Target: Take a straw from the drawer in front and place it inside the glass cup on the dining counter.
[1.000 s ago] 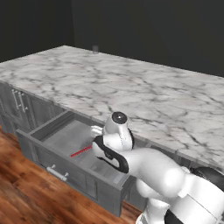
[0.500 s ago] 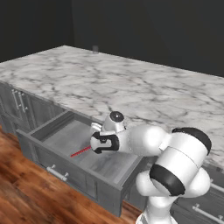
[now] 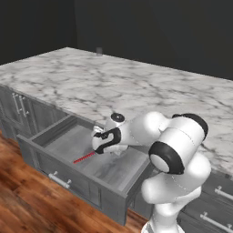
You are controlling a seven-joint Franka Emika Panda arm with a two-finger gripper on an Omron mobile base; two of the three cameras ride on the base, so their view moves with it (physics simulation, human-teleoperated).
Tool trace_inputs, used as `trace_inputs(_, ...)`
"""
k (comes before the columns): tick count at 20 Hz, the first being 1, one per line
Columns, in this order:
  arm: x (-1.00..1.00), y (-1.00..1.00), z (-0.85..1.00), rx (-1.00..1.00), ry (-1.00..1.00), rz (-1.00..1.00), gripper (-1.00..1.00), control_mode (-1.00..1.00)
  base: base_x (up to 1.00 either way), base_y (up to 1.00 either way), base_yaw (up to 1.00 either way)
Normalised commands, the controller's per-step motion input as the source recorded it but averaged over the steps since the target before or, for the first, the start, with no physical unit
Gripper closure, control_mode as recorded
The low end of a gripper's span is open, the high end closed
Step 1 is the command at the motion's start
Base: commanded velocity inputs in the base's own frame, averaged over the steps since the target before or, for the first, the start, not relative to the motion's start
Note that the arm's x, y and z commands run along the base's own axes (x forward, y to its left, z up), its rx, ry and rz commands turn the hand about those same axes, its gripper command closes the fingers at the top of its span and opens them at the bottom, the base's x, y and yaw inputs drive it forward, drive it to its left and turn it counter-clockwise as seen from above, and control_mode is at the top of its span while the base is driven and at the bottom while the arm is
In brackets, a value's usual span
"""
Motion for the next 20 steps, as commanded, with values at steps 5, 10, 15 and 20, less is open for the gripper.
trace_inputs(5,0.0,0.25,-0.2,0.0,0.01,-0.12,-1.0,-1.0,0.0,0.0,0.0)
trace_inputs(10,0.14,0.13,-0.22,0.0,0.0,-0.15,-1.0,-1.0,0.0,0.0,0.0)
trace_inputs(15,0.49,0.05,-0.11,0.0,0.0,-0.14,-1.0,-1.0,0.0,0.0,0.0)
trace_inputs(20,0.42,0.15,0.0,0.0,0.07,-0.1,-1.0,-1.0,0.0,0.0,0.0)
